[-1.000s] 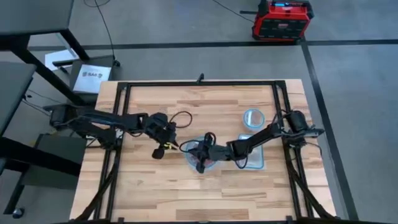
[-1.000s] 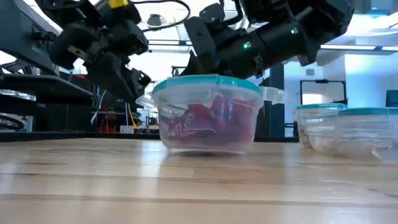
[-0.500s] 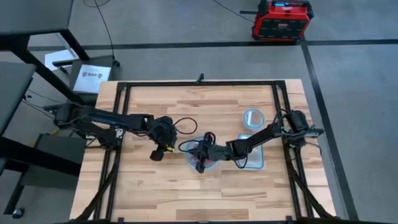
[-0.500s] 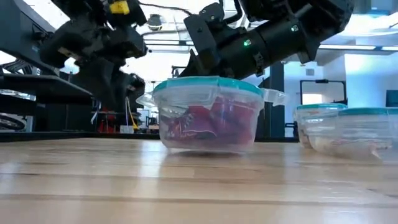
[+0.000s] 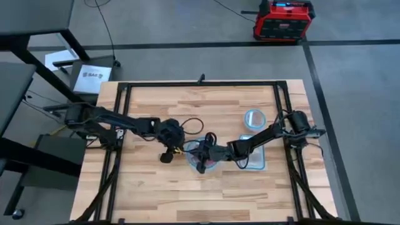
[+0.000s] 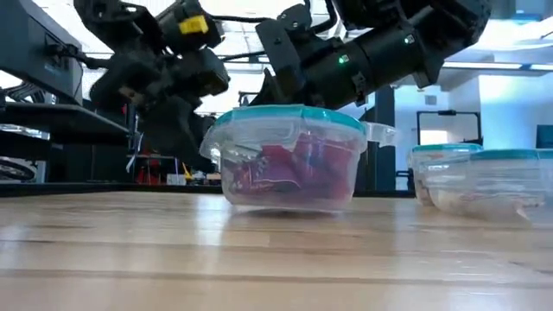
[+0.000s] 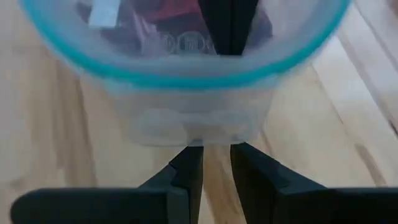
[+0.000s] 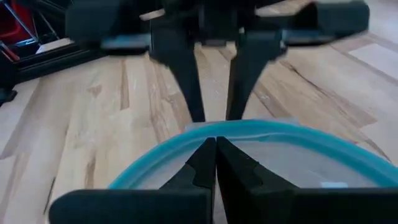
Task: Sort candy
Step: Close the big circular transparent bin
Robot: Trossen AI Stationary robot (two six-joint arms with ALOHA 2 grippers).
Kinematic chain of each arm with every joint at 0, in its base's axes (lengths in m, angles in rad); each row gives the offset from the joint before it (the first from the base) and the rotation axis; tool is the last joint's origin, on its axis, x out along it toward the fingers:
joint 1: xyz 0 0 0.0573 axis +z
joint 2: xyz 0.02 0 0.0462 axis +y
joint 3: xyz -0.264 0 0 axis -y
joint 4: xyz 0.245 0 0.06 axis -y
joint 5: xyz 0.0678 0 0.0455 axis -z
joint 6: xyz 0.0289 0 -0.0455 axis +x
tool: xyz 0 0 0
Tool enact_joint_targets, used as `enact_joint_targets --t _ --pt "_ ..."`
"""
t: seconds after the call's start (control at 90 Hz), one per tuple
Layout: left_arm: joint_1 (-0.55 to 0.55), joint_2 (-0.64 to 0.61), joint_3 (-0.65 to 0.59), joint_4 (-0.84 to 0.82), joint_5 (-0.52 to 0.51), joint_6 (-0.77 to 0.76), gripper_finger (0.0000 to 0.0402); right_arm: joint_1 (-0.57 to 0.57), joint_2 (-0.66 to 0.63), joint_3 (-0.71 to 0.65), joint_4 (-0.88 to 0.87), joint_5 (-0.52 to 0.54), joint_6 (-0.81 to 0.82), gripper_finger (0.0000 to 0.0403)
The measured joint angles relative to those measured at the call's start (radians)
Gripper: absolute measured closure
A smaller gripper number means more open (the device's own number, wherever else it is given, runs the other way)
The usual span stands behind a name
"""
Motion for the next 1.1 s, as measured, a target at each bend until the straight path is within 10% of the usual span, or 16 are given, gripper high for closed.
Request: enact_joint_targets --t 0.733,1.1 --pt "-0.082 0.185 0.233 -0.167 0.030 0.152 0.0336 0.007 0.053 0.046 -0.014 -0.016 0.017 0.0403" --pt "-0.075 0.076 0.276 -0.395 -0.195 0.221 0.0336 0.012 0.039 0.047 -0.011 0.046 -0.054 0.0403"
